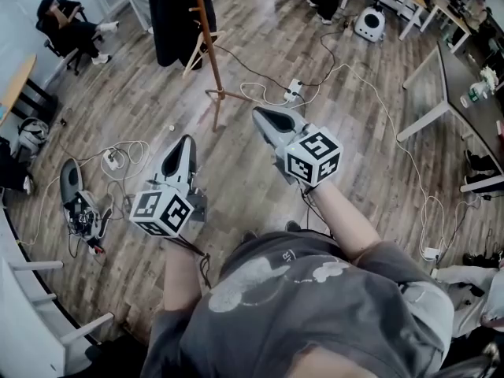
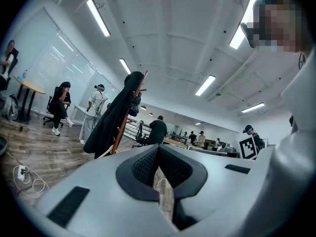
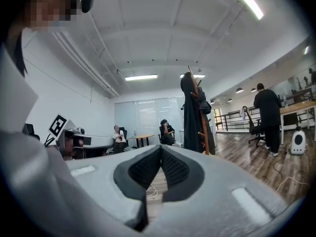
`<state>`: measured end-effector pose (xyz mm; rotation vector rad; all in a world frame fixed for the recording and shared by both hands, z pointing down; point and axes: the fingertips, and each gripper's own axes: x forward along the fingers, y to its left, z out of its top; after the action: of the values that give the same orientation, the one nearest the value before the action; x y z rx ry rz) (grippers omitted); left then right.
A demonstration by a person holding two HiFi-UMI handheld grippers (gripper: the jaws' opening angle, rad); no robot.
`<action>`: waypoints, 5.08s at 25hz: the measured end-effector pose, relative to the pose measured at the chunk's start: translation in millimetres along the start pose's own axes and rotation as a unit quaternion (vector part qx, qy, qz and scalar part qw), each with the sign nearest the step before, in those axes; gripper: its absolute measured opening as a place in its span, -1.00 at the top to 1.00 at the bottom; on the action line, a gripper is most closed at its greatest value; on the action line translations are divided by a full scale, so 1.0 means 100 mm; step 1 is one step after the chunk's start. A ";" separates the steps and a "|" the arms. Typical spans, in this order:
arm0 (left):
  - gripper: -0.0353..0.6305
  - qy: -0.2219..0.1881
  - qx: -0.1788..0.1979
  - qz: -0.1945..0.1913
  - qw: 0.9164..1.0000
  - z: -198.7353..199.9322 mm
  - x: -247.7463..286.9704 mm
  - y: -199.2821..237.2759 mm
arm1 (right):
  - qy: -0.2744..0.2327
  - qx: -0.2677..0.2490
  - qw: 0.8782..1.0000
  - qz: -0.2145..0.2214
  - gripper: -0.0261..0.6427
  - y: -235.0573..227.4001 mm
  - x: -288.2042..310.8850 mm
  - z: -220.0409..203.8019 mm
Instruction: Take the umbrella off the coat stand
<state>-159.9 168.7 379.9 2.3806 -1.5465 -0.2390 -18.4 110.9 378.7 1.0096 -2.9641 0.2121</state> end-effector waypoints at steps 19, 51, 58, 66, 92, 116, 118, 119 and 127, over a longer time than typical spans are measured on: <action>0.88 0.046 -0.022 -0.027 0.998 -0.11 0.30 0.60 | 0.028 0.024 0.998 -0.044 0.93 -0.21 0.51 -0.23; 0.88 0.015 -0.009 0.048 0.999 0.32 3.19 0.94 | 0.014 0.064 0.998 0.004 0.93 -3.23 1.66 0.24; 0.88 0.000 0.007 0.084 0.996 0.53 3.45 1.02 | 0.018 0.076 0.996 0.053 0.93 -3.48 1.92 0.42; 0.88 -0.003 0.010 0.109 0.994 0.70 3.50 1.26 | 0.005 0.073 0.994 0.076 0.93 -3.55 2.33 0.62; 0.88 -0.029 0.073 0.065 0.995 1.81 4.97 2.79 | -0.024 0.002 0.998 0.064 -0.31 -4.18 4.52 1.62; 0.88 -0.035 0.100 0.065 0.992 2.45 5.50 3.42 | -0.032 -0.075 0.995 0.058 -0.29 -4.33 5.75 2.59; 0.88 -0.036 0.097 0.062 0.993 2.46 5.53 3.42 | -0.028 -0.077 0.995 0.058 -0.29 -4.33 5.82 2.59; 0.88 -0.036 0.097 0.062 0.993 2.46 5.54 3.43 | -0.026 -0.078 0.995 0.058 -0.29 -4.33 5.86 2.59; 0.88 -0.032 0.093 0.064 0.993 2.42 5.57 3.54 | -0.009 -0.086 0.994 0.069 -0.06 -4.32 6.04 2.60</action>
<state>-309.1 -511.2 279.3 2.4214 -1.8162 -0.1508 -224.6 -627.8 203.6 0.7935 -3.0061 -0.0530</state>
